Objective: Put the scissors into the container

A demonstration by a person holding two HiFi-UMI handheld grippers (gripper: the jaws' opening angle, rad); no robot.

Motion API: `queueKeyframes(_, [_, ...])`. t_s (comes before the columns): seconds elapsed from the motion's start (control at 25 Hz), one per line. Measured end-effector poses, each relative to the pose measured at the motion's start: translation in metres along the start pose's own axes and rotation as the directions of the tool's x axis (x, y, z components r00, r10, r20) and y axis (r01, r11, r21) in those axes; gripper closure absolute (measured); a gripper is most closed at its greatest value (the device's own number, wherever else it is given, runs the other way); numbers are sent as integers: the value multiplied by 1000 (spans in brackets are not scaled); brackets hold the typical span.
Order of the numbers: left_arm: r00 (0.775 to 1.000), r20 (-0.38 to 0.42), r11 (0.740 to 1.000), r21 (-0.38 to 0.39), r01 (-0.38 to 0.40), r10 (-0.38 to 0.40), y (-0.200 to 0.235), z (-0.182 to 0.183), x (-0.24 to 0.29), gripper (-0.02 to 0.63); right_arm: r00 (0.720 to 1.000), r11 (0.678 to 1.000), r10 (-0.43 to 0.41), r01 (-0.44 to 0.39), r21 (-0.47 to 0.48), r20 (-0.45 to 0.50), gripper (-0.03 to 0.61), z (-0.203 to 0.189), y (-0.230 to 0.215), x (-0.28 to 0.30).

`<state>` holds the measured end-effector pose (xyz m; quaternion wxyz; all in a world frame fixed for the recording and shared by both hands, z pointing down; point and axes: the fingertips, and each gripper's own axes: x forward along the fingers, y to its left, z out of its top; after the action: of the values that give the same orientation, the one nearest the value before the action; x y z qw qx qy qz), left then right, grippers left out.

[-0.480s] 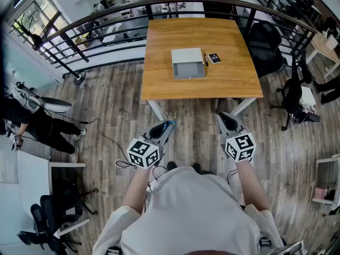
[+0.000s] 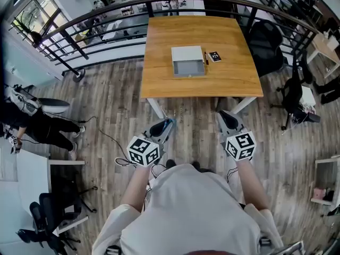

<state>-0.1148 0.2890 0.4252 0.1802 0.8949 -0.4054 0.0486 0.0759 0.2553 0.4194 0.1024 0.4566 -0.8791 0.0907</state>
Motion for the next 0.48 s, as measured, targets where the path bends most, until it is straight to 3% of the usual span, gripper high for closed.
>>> queueKeyframes(0.48, [1000, -13, 1000, -11, -27, 27, -8, -7, 19, 575, 1000, 1000, 11, -11, 0, -5, 546, -9, -24, -3])
